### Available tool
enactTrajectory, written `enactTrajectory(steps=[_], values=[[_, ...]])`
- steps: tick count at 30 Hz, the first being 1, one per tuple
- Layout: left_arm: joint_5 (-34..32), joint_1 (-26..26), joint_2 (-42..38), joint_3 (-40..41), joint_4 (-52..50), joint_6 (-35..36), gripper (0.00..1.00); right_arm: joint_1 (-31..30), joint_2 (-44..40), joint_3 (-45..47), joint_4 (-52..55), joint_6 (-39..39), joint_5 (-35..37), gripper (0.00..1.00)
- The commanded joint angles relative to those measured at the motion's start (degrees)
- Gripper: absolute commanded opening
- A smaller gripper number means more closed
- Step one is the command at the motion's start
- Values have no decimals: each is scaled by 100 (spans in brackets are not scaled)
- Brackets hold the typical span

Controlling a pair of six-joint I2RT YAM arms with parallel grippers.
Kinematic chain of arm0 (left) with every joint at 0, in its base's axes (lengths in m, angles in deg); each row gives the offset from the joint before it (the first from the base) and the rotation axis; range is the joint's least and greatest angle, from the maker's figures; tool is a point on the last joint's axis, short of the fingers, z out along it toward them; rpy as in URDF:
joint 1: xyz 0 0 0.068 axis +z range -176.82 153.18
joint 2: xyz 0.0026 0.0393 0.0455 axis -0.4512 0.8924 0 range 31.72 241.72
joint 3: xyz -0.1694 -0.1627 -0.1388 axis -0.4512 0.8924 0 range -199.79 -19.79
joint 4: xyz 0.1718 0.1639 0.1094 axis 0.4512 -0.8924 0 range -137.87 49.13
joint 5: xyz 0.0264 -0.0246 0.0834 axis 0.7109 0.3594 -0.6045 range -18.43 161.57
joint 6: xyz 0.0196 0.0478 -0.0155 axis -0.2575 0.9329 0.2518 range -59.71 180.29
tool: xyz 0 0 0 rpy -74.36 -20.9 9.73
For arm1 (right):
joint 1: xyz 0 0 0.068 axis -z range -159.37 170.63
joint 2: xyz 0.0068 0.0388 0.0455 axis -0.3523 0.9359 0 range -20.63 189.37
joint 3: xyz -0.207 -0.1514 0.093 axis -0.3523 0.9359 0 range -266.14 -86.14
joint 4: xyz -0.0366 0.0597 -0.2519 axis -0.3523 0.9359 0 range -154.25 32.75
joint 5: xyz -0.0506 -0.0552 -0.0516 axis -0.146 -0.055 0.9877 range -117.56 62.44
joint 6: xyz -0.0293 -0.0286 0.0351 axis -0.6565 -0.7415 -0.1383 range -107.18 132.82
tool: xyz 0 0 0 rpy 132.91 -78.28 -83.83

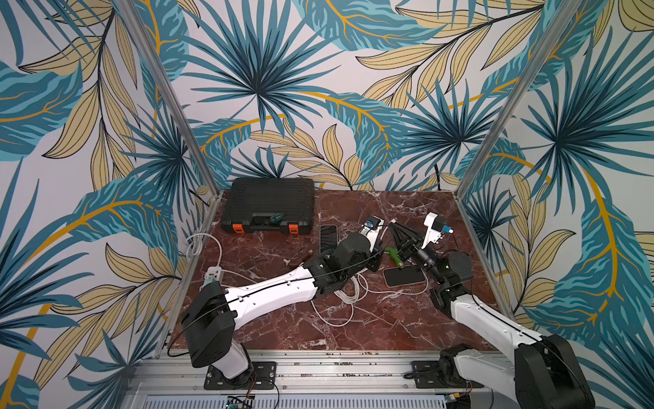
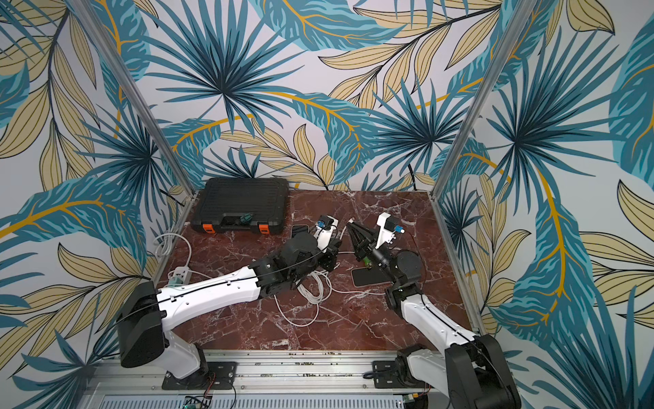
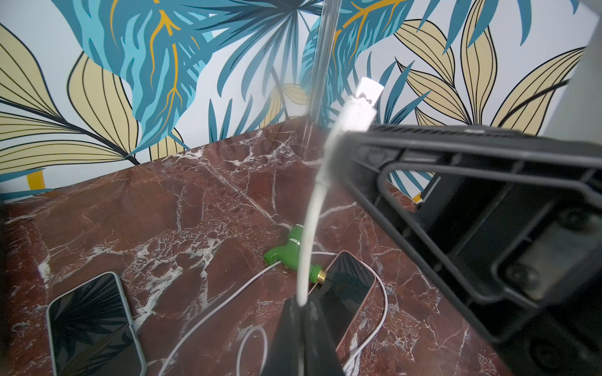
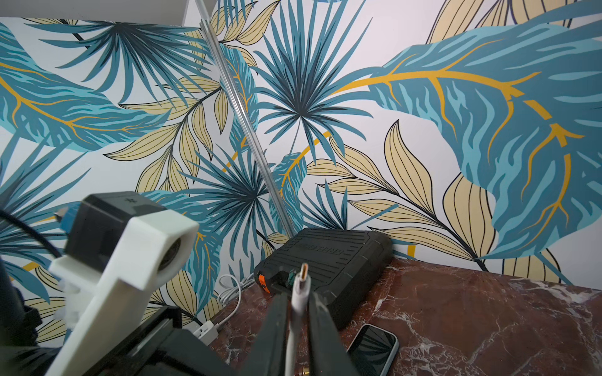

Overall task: Plug the charging cable into the phone
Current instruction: Pick up the charging cable from the center of the board.

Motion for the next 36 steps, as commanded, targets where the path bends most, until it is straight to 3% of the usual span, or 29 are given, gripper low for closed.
enactTrajectory(steps=[1, 18, 24, 29, 30, 31, 33, 34, 36], values=[[56, -23, 43, 10, 125, -49, 0, 5, 46, -59, -208, 50, -77, 17], [182, -24, 70, -20, 141, -139, 0, 2, 233, -76, -373, 159, -74, 12], [316, -26, 134, -76, 107, -182, 0, 2, 275, -125, -375, 102, -91, 1], [420, -25, 159, -112, 52, -229, 0, 2, 346, -159, -434, 9, -179, 0], [439, -26, 156, -113, 34, -220, 5, 2, 355, -168, -438, -16, -205, 0], [435, -25, 139, -101, 23, -218, 19, 6, 357, -173, -430, -53, -237, 0], [364, -23, 85, -60, -9, -254, 58, 4, 334, -190, -370, -148, -254, 0], [298, -23, 41, -34, -37, -281, 73, 7, 297, -202, -307, -216, -231, 0], [152, -23, -91, 74, -55, -345, 88, 2, 175, -181, -48, -354, -135, 0]])
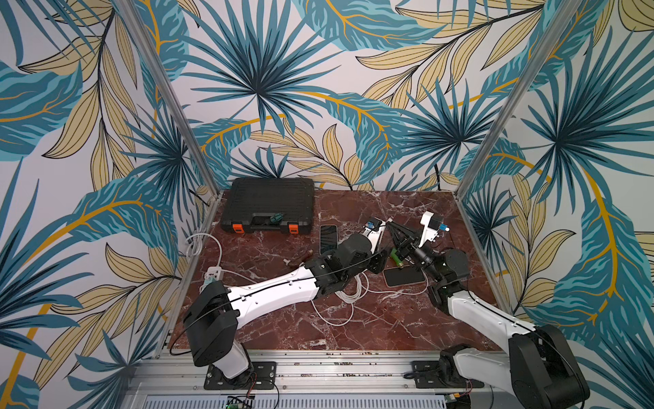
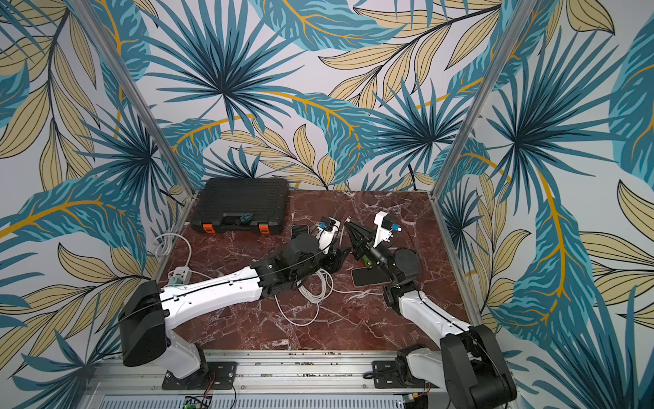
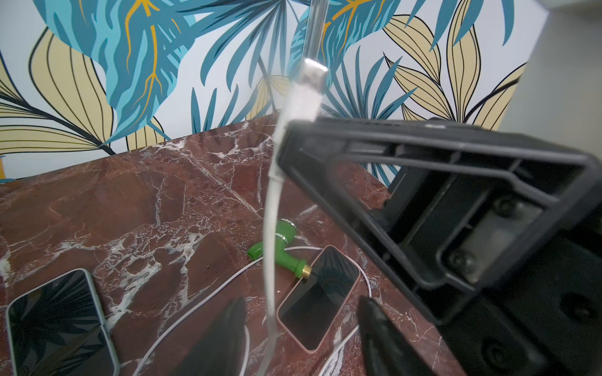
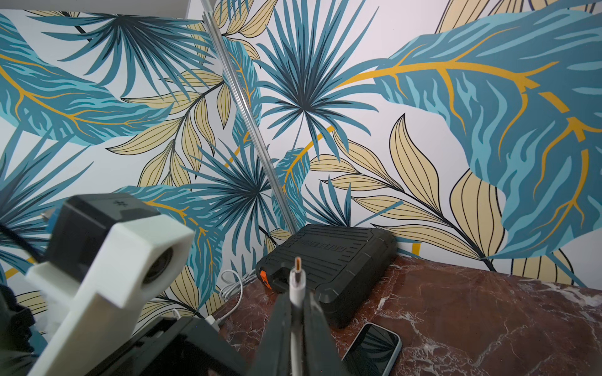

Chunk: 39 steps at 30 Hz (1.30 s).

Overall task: Plug the charging cable into the phone
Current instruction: Pick up the charging cable from the center of the board, then pick up the phone at the center of the board.

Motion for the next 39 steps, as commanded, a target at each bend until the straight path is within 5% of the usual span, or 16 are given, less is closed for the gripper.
enactTrajectory(steps=[1, 5, 9, 15, 20, 26, 39], values=[[-191, -13, -291, 162, -72, -164, 93, 2, -211, -81, 241, -331, 76, 0], [-520, 265, -1032, 549, -286, -312, 100, 16, -794, 49, 1437, -199, 904, 0], [151, 884, -1370, 570, -722, -44, 100, 11, -1618, -104, 4270, 587, 2430, 0], [1326, 1193, 351, -1443, -2747, 1114, 95, 10, -2624, 223, 6876, 1721, 3267, 0], [1849, 966, 2058, -3025, -3810, 1914, 91, 10, -3018, 444, 7740, 2271, 3343, 0], [1740, 458, 3761, -4559, -4934, 2796, 91, 7, -3154, 627, 8021, 2568, 3098, 0], [1402, 190, 4366, -4767, -4676, 3112, 100, 6, -3506, 600, 8099, 2372, 3013, 0]])
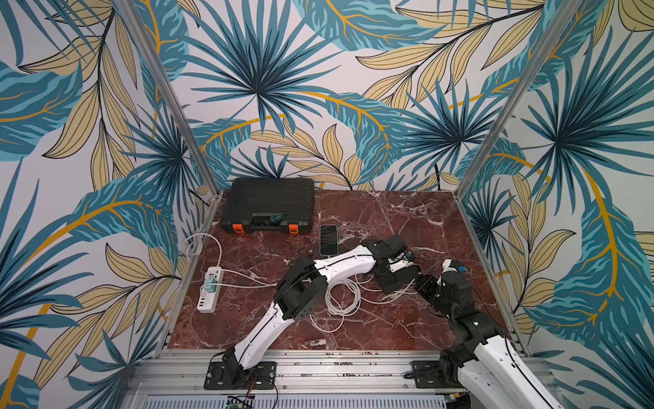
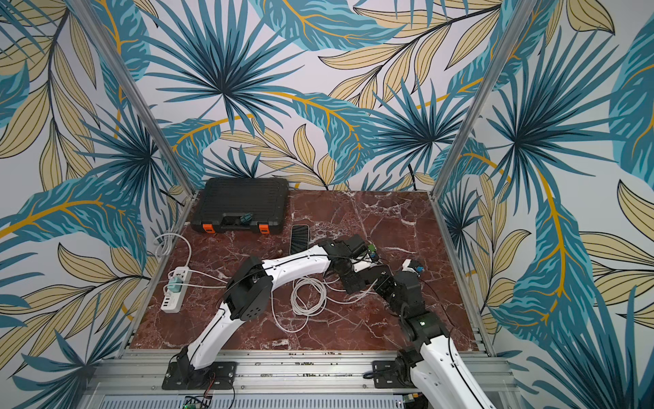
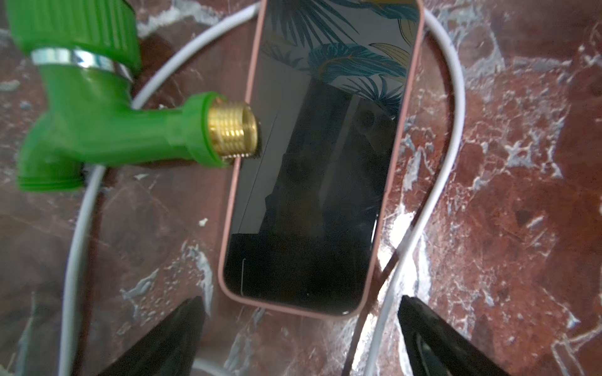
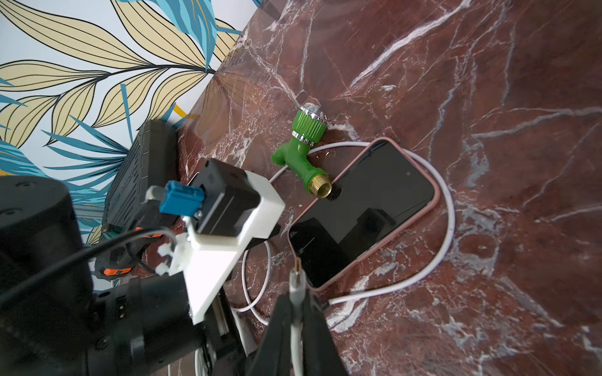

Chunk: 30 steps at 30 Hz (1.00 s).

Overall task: Plug the charging cable into the phone
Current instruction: Pick up the phone at the center of the board.

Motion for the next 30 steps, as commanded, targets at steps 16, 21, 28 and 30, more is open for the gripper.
enactTrajectory(steps=[16, 21, 28, 30], values=[[152, -151, 604, -706, 161, 418, 100, 8, -157, -35, 79, -32, -164, 0], [82, -159, 883, -945, 85, 441, 100, 8, -169, -94, 106, -60, -183, 0], [39, -177, 1232, -1244, 96, 355, 100, 9, -200, -53, 107, -52, -217, 0], [89, -186, 1309, -1350, 57, 365, 100, 7, -218, -53, 100, -50, -228, 0]])
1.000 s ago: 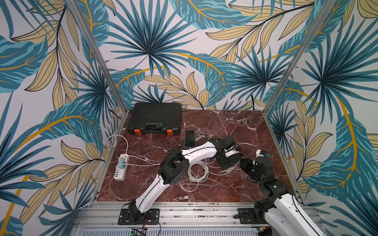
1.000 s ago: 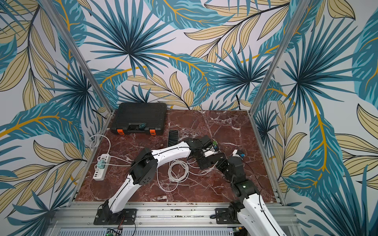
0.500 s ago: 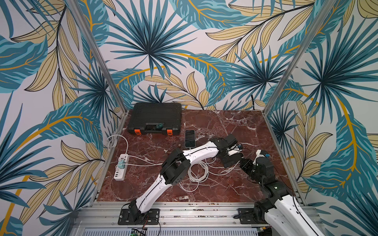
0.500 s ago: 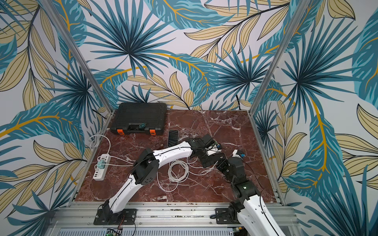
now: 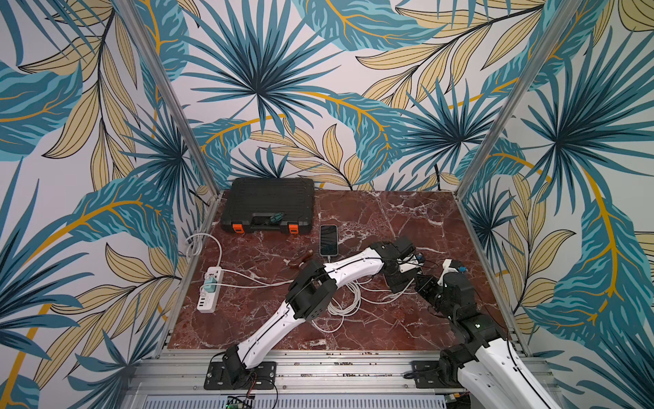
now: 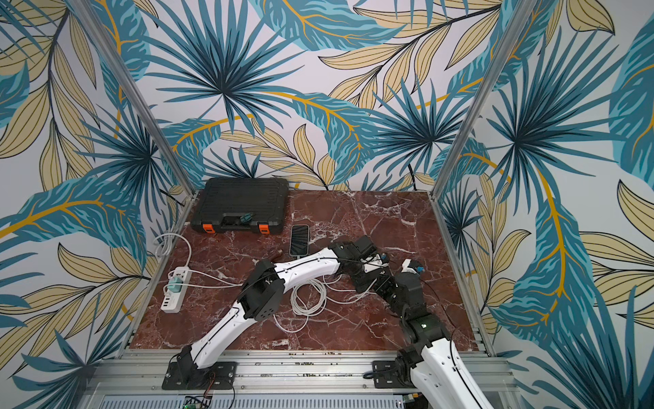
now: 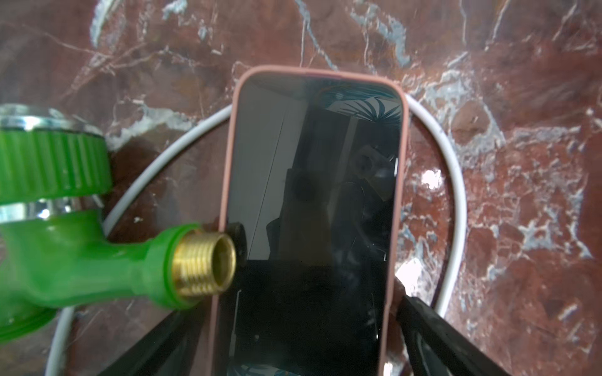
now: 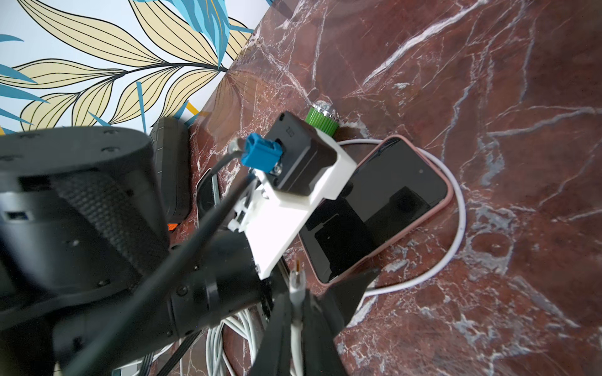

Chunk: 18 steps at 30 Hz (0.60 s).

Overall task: Plug the charging cable into the phone
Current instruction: Pick up the phone at the center of the board.

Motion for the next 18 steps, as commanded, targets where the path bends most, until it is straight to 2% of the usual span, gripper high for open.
enactTrajectory(steps=[1, 12, 18], values=[[-15, -40, 363, -147, -104, 21, 100, 11, -59, -46, 74, -49, -57, 0], [284, -51, 708, -579, -439, -34, 94, 11, -126, -38, 99, -50, -58, 0], [105, -66, 794, -574, -451, -84, 84, 9, -187, -51, 121, -54, -53, 0]])
